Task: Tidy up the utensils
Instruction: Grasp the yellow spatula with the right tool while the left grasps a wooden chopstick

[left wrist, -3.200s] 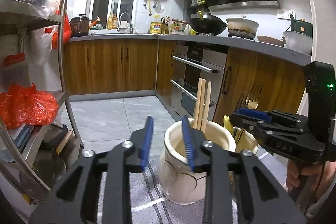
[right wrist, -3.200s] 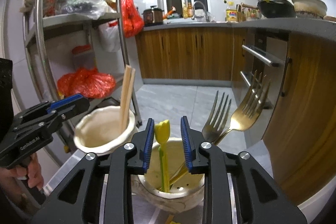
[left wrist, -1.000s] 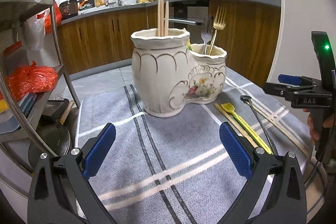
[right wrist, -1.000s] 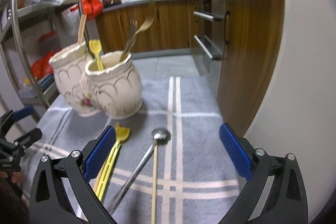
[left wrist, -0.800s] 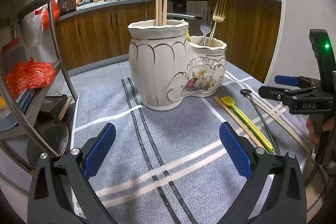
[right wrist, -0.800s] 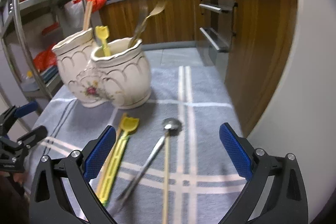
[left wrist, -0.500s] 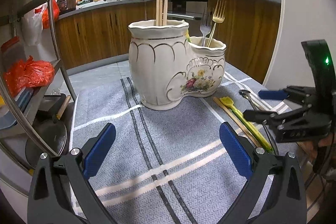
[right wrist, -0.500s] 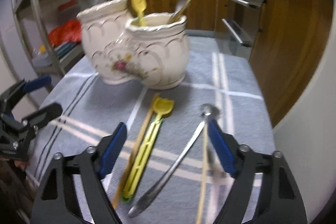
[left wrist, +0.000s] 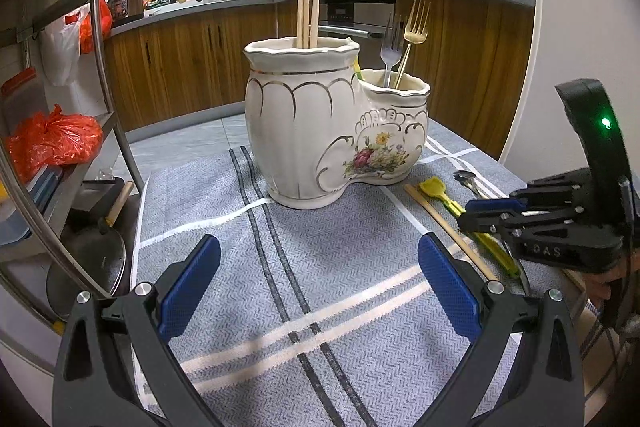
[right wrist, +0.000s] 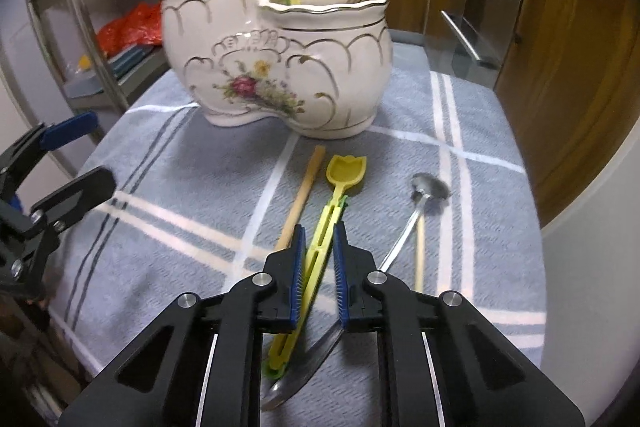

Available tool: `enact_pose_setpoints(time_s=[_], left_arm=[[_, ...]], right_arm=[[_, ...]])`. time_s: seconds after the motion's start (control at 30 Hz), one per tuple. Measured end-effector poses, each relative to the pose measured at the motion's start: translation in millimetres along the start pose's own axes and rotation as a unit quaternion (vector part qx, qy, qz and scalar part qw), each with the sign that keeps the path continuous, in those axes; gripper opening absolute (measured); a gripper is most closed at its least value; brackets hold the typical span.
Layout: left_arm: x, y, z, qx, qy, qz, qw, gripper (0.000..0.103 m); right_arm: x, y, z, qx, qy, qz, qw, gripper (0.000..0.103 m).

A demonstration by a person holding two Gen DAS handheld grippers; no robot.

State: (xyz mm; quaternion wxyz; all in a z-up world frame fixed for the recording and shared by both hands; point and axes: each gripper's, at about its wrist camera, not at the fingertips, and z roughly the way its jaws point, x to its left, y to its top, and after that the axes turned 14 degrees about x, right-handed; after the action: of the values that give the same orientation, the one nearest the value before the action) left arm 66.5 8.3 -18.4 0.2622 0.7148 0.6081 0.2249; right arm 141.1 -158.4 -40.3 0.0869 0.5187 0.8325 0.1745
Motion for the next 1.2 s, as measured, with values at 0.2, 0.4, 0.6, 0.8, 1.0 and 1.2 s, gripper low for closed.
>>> enact_pose_setpoints(time_s=[0.2, 0.4, 0.6, 0.8, 1.0, 1.2], left_arm=[[-6, 2, 1, 0.007, 0.006, 0.01, 0.9999, 0.097], [-21, 8, 5, 0.019, 0.015, 0.026, 0.9994, 0.097], [-42, 15, 15, 0.056, -0.021, 0.014, 0.9981, 0.097], [-73, 12, 27, 0.088, -0.045, 0.016, 0.995, 0.097], [-107, 9, 35, 0.109, -0.027, 0.058, 0.992, 0.082], [-119, 12, 47, 0.128, -0.017, 0.066, 0.9894, 0.052]], right_arm=[[-3, 10, 7, 0.003, 0.002, 0.01, 1.0, 0.027], [-13, 8, 1, -0.016, 0.024, 0.027, 0.999, 0.011], [-32, -2, -36, -0.092, 0.052, 0.048, 0.993, 0.011], [-49, -20, -62, -0.147, 0.066, 0.058, 0.985, 0.011], [-57, -28, -66, -0.159, 0.072, 0.058, 0.983, 0.011], [-55, -33, -70, -0.166, 0.077, 0.056, 0.982, 0.011]])
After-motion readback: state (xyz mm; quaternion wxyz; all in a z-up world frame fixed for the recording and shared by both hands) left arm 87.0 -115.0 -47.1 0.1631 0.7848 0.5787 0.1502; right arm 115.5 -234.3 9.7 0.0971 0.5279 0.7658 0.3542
